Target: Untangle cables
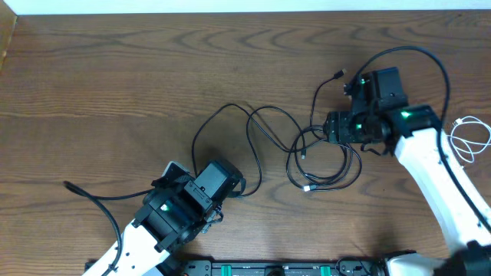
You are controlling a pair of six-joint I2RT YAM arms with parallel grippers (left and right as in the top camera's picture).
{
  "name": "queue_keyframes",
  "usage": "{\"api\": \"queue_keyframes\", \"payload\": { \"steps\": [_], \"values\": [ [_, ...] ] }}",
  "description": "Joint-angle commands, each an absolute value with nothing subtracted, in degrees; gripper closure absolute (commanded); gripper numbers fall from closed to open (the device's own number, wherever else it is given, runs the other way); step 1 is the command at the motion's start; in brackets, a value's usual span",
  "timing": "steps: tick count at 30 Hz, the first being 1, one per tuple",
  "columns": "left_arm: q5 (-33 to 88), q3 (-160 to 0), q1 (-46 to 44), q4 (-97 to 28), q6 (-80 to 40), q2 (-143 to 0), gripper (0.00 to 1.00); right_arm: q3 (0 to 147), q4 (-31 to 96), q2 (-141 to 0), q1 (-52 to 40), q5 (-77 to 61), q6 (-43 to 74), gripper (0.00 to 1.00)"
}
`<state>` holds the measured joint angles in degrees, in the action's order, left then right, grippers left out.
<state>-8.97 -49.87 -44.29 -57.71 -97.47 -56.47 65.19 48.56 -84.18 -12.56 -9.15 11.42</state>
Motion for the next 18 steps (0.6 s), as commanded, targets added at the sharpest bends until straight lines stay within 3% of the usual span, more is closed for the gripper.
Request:
{"api": "queue_keyframes", "payload": {
  "steps": [1,4,5,7,13,15,17,18],
  "values": [
    [-10.15,-50.85,-43.99,-58.04,-97.71,-56.12,0.04,64.73,48.34,-88.12,-12.75,-5.19,1.34,0.16],
    [-10.15,-50.85,-43.99,-58.04,-97.71,-56.12,0.04,64.73,47.99,-92.42,-12.69,-1.67,-1.23,0.17],
    [-10.15,-50.85,-43.99,-58.04,-97.71,-56.12,0.04,64.73,48.07,-93.86,-12.69,-0.43,-1.76,0.27],
    [-10.15,-50.85,-43.99,-58.06,-97.69,-56.12,0.04,64.73,49.15,-96.57,-12.69,0.78,-1.85,0.35],
    [-10.15,-50.85,-43.99,-59.35,-97.69,-56.12,0.04,64.73,51.51,-103.55,-12.84,0.05,-1.85,0.32],
    [-10.15,-50.85,-43.99,-59.37,-97.69,-56.12,0.04,64.73,51.88,-105.12,-12.84,0.08,-1.83,0.49],
    [-10.15,-50.85,-43.99,-59.55,-97.69,-56.12,0.04,64.73,52.23,-105.86,-12.86,-0.19,-1.78,0.93],
    [-10.15,-50.85,-43.99,-59.55,-97.69,-56.12,0.04,64.73,52.29,-105.86,-12.86,-0.91,-1.78,0.99]
  ]
}}
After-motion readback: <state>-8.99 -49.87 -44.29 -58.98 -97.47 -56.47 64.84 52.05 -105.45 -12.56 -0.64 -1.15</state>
